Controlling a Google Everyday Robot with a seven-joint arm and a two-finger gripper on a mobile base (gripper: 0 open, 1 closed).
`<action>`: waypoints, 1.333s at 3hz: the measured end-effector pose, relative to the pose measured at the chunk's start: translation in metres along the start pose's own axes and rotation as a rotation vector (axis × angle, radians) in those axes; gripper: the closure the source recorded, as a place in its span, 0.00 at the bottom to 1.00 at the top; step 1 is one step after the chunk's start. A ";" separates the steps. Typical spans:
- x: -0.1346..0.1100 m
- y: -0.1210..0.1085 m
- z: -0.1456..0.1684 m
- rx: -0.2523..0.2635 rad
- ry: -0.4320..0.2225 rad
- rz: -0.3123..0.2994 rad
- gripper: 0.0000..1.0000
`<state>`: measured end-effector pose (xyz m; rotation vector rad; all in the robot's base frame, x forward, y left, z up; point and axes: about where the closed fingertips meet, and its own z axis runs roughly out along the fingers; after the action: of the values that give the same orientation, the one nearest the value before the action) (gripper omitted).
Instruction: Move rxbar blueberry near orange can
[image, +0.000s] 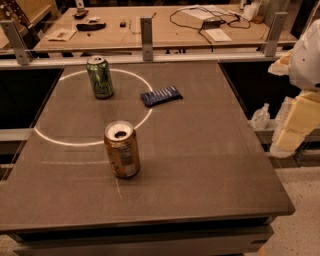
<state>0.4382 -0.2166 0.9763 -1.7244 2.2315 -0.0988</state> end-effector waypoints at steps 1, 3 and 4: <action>0.000 0.000 0.000 0.000 0.000 0.000 0.00; 0.019 -0.026 0.009 0.005 -0.227 0.062 0.00; 0.026 -0.046 0.026 0.015 -0.450 0.014 0.00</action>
Offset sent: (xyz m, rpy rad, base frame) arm 0.0172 -0.0273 -0.0045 0.2271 -0.0021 -0.0545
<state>0.4825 -0.2501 0.9573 -1.5377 1.9042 0.2505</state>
